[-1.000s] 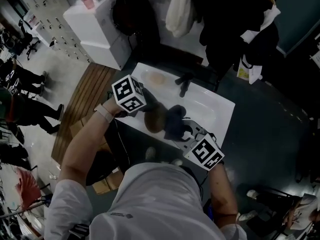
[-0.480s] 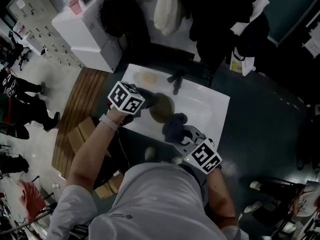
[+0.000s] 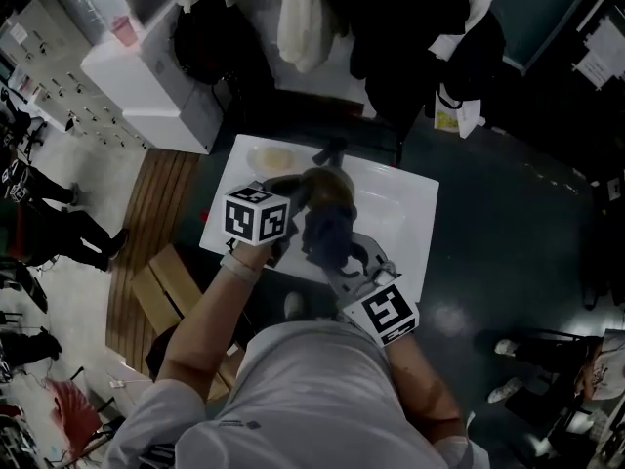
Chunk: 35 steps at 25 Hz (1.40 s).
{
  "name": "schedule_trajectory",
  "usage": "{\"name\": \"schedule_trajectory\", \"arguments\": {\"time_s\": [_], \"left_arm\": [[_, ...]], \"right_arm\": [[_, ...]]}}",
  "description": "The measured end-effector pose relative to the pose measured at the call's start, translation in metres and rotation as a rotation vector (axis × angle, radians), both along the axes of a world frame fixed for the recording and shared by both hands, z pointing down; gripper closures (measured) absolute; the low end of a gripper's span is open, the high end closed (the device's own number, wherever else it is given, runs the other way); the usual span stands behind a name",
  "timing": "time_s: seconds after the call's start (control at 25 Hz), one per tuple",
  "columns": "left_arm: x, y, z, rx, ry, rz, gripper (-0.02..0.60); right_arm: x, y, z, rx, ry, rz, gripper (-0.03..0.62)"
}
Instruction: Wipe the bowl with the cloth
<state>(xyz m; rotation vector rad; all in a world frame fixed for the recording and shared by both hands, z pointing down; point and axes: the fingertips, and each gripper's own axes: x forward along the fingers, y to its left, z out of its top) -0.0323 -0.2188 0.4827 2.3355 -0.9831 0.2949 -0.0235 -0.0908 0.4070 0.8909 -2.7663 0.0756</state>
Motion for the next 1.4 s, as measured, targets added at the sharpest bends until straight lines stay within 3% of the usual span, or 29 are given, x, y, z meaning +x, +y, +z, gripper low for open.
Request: {"name": "schedule_trajectory", "arguments": {"time_s": [0.24, 0.52, 0.96, 1.2, 1.4], "left_arm": [[0.005, 0.002, -0.029, 0.083, 0.081, -0.117, 0.566], [0.021, 0.021, -0.044, 0.149, 0.129, -0.096, 0.565], [0.036, 0.046, -0.044, 0.324, -0.074, -0.039, 0.561], [0.040, 0.056, -0.051, 0.415, -0.069, -0.049, 0.554], [0.043, 0.062, -0.057, 0.502, -0.086, -0.071, 0.554]], "right_arm": [[0.020, -0.037, 0.003, -0.052, -0.080, 0.225, 0.511], [0.042, -0.061, 0.013, -0.103, -0.085, 0.388, 0.511], [0.056, -0.076, 0.022, -0.195, -0.163, 0.510, 0.511], [0.068, -0.078, 0.022, -0.262, -0.333, 0.596, 0.511], [0.077, -0.076, 0.028, -0.445, -0.662, 0.644, 0.511]]}}
